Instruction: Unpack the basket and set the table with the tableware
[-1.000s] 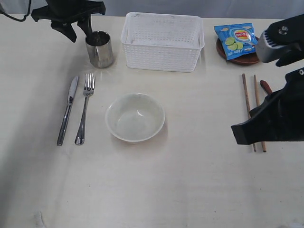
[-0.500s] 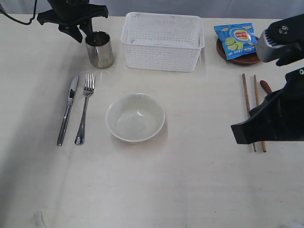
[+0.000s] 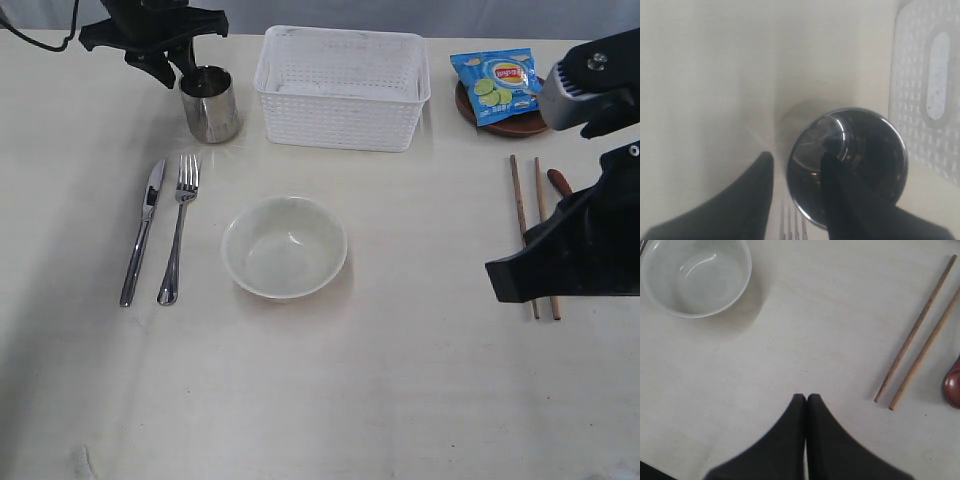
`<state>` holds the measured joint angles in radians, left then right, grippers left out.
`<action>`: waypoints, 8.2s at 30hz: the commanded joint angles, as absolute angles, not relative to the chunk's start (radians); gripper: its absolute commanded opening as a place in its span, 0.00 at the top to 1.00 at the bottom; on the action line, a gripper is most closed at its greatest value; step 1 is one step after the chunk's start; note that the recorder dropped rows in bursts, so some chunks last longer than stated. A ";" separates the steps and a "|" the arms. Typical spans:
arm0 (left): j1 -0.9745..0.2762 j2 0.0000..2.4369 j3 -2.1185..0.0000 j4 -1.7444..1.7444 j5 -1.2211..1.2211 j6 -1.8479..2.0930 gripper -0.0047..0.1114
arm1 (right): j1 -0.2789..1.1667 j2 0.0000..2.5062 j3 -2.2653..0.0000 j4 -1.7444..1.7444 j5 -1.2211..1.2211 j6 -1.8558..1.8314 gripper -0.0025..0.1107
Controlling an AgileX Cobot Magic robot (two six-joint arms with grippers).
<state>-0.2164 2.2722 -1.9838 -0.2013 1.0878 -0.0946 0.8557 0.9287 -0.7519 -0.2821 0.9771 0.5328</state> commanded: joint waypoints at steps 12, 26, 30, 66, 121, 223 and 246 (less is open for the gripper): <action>-0.222 2.286 -1.993 -0.191 1.111 -0.088 0.69 | 0.851 0.922 -0.749 -0.290 0.974 0.552 0.98; -0.222 2.303 -1.993 -0.191 1.109 -0.064 0.96 | 0.851 0.922 -0.749 -0.290 0.974 0.552 0.98; -0.222 2.303 -1.993 -0.181 1.127 -0.064 0.96 | 0.851 0.922 -0.749 -0.290 0.974 0.557 0.98; -0.222 2.269 -1.993 -0.026 1.138 -0.101 0.96 | 0.851 0.922 -0.749 -0.290 0.974 0.561 0.98; -0.219 2.212 -2.000 0.000 1.098 -0.087 0.58 | 0.851 0.922 -0.749 -0.301 0.974 0.564 0.98; -0.219 0.500 -0.682 -0.008 0.715 -0.049 0.96 | -0.008 2.065 -1.383 -0.070 0.997 -0.025 0.98; -0.219 0.500 -0.477 0.015 0.468 -0.079 0.96 | 0.736 1.769 -1.417 0.103 0.671 -0.092 0.98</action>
<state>-0.2164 0.5040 -0.4819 0.0101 0.4991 -0.0710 0.6950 1.7443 -1.4159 0.1680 0.7438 -0.1433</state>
